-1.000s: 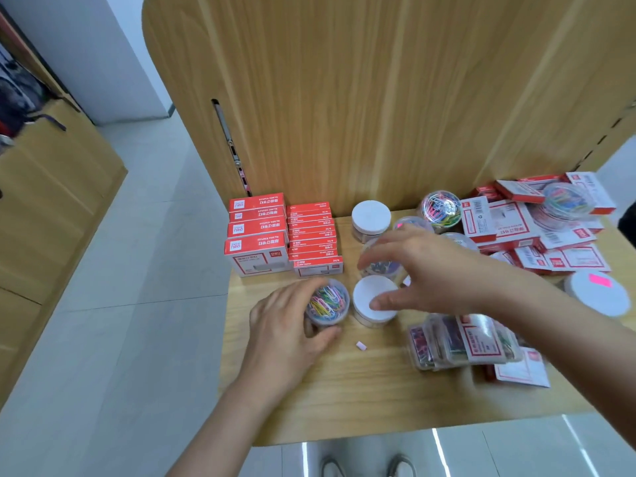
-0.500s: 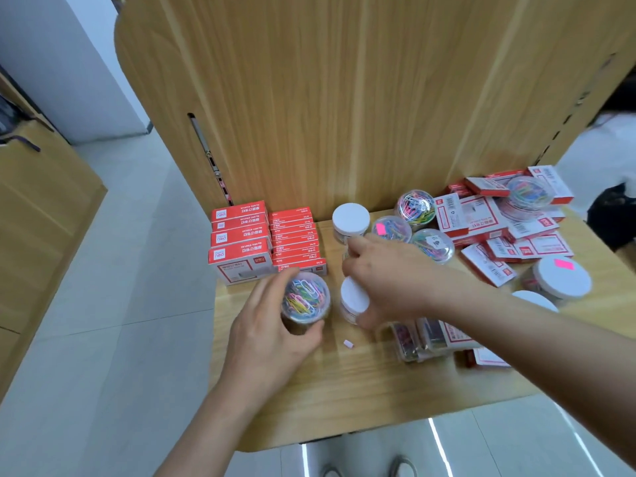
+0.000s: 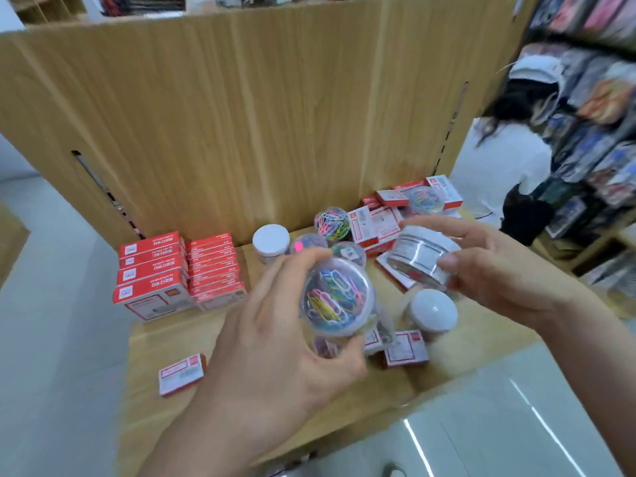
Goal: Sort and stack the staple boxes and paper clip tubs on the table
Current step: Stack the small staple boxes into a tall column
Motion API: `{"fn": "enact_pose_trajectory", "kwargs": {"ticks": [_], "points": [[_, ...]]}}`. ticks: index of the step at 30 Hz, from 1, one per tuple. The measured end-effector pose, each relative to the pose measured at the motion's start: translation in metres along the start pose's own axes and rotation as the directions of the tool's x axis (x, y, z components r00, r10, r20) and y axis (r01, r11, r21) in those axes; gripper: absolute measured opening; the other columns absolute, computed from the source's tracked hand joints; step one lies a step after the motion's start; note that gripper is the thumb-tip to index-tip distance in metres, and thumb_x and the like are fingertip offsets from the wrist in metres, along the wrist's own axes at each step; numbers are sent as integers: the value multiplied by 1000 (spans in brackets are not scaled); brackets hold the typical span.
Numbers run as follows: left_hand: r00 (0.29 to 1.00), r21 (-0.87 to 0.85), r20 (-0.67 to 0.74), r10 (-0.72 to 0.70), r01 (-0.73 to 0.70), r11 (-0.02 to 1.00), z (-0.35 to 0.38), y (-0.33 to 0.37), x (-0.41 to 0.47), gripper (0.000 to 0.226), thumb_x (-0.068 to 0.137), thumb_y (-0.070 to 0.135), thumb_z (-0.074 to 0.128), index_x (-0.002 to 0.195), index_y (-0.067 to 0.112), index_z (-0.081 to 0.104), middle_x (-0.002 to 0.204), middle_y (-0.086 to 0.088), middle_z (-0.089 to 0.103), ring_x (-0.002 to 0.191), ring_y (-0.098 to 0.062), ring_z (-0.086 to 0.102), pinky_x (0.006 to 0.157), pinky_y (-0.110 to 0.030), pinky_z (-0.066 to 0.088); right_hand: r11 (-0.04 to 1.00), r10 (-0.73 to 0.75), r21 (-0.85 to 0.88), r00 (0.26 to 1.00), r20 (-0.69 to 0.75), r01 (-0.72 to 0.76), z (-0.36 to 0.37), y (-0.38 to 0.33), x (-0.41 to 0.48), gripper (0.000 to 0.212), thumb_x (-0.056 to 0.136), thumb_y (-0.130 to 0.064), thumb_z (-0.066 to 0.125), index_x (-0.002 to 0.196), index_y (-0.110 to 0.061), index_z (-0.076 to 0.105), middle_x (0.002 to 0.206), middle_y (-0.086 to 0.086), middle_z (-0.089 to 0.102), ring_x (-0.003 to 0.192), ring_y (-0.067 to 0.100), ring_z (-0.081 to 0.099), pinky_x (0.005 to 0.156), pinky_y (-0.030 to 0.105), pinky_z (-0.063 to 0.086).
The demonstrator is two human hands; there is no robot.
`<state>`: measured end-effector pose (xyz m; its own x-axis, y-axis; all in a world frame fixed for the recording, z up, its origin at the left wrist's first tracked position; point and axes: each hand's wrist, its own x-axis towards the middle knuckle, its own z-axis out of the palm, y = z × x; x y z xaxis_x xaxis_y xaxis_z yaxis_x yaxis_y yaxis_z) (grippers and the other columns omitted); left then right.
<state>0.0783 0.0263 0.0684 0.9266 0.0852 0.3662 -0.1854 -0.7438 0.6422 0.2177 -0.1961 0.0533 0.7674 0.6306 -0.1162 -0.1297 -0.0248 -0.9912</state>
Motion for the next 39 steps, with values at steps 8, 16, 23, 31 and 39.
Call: {"fn": "enact_pose_trajectory", "kwargs": {"ticks": [8,16,23,31,39], "points": [[976,263,110,188,-211,941,124,58,4,64,58,58,57,113,26,56,95,7,60,82,-19,61,62,-31,53,945,11,-326,999,-42,-24,-94,9,-41,56,66,-3,79,114,-29,65,120,-7,65,111,17,62,92,38,53],[982,504,184,35,-125,854,215,66,17,53,65,62,47,96,21,60,93,3,55,84,-22,50,63,-35,47,800,11,-600,1000,21,4,-163,39,-34,58,67,-12,83,112,-38,59,114,-23,60,111,-3,54,87,11,47],[987,555,157,-46,-50,831,233,65,21,50,66,46,61,111,25,58,108,5,58,88,-22,52,65,-36,47,646,-62,-753,992,114,127,-171,74,-21,62,64,-32,82,115,-42,49,117,-27,53,112,-6,49,90,14,42],[996,329,-60,-65,81,941,209,64,46,41,77,48,61,113,27,61,115,6,57,101,-17,50,88,-28,41,874,-14,-483,997,80,51,-185,42,3,39,74,-36,76,109,-41,60,102,-10,65,98,3,62,80,24,50],[970,520,12,-244,202,830,200,36,169,61,81,53,61,134,28,44,134,7,50,122,-24,38,97,-39,35,851,-141,-520,922,-360,-73,-173,35,83,49,89,-34,59,134,-25,43,122,5,55,110,20,55,92,38,46]]}}
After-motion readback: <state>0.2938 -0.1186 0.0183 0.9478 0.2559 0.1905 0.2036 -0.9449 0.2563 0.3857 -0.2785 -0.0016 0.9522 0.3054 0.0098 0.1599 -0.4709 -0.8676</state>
